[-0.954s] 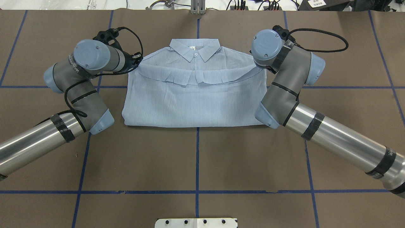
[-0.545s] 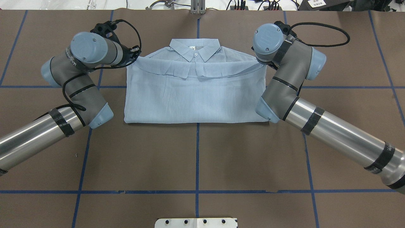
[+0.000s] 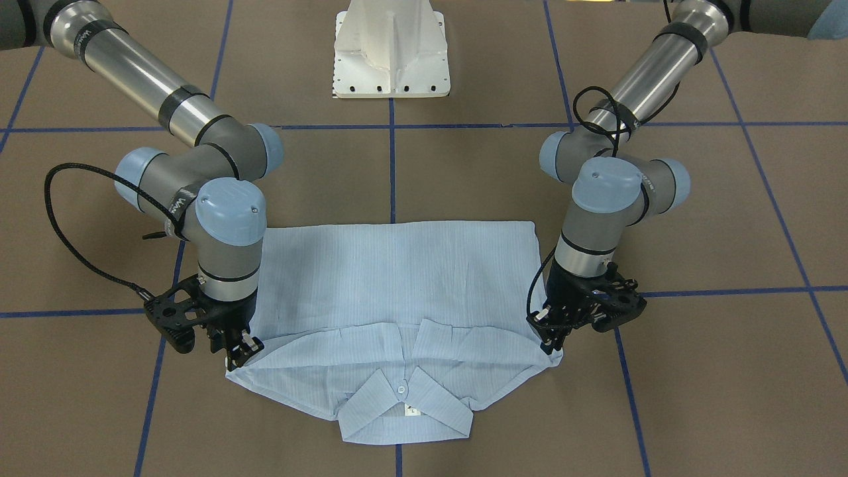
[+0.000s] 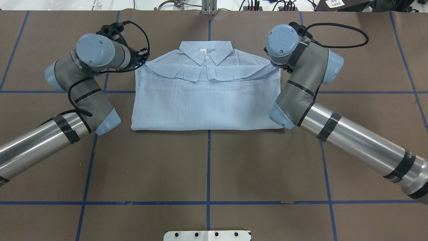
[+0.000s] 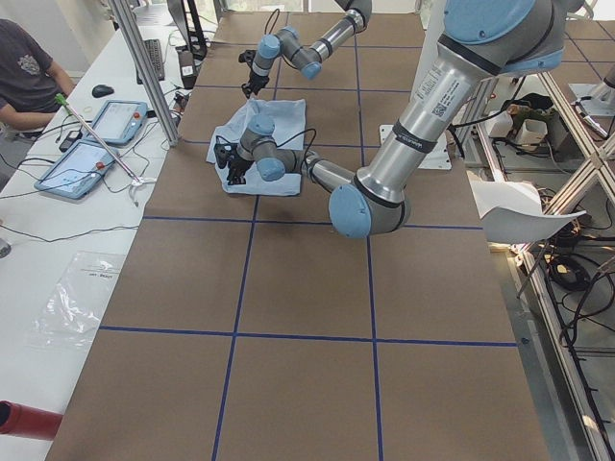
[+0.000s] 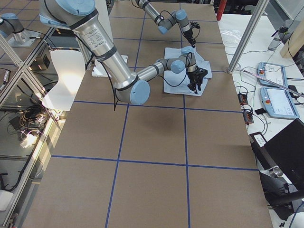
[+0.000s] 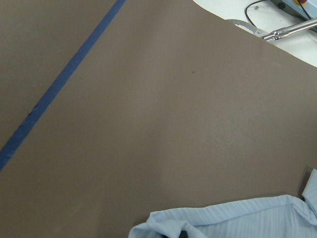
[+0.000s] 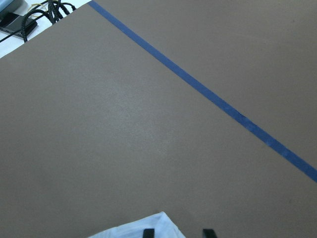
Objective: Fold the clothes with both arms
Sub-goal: 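Release the hem and raise both grippers away from the folded shirt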
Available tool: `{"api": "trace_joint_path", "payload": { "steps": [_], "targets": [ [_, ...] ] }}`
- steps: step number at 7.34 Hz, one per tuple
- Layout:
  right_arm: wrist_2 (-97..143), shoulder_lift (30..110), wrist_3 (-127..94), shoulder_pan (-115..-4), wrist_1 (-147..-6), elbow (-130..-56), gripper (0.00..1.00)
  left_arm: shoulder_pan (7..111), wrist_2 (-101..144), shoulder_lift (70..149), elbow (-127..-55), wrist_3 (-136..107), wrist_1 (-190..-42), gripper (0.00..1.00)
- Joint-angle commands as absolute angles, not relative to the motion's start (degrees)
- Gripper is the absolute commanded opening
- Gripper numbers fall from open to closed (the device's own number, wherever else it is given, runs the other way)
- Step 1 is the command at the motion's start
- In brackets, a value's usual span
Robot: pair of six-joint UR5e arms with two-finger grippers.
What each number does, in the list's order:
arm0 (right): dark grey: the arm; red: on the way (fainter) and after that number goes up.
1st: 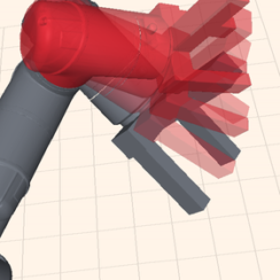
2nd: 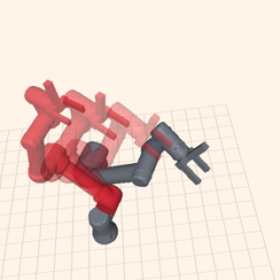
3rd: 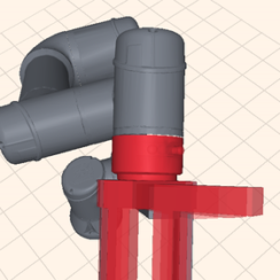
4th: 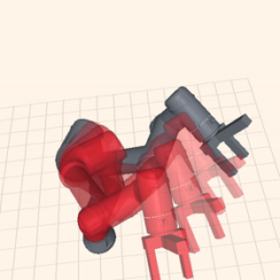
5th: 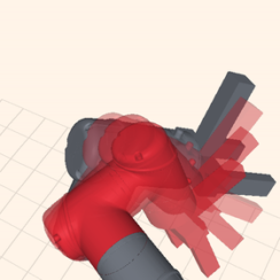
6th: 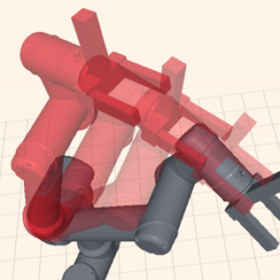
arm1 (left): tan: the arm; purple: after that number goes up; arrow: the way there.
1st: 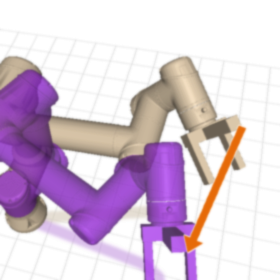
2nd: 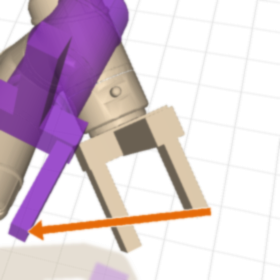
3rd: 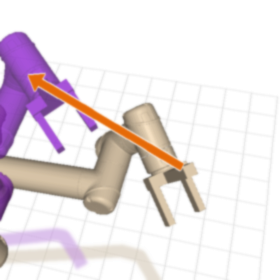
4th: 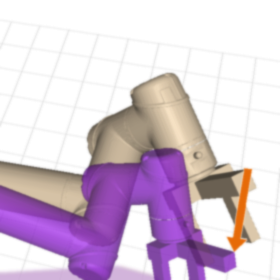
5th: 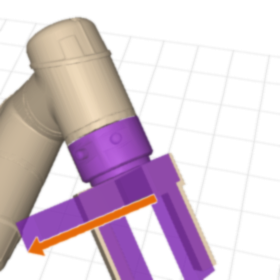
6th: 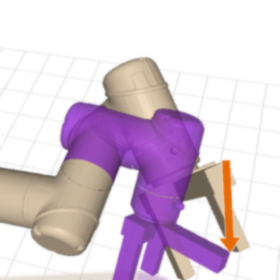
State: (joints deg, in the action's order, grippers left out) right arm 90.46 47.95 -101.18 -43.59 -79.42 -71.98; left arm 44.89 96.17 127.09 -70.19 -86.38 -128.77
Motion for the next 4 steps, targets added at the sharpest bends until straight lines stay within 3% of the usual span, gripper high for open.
{"api": "trace_joint_path", "payload": {
  "steps": [1,3,4],
  "targets": [
    [93.7,49.8,-101.2,-43.9,-79.5,-77.5,1.00,48.2,98.1,127.4,-71.2,-86.3,-129.0,0.47],
    [94.0,63.7,-102.5,-41.4,-79.6,-95.6,1.00,49.7,101.1,127.2,-72.3,-86.2,-129.0,0.50],
    [93.9,66.9,-106.6,-39.3,-79.6,-99.3,1.00,50.4,101.2,126.9,-72.8,-86.2,-129.0,0.49]
  ]
}}
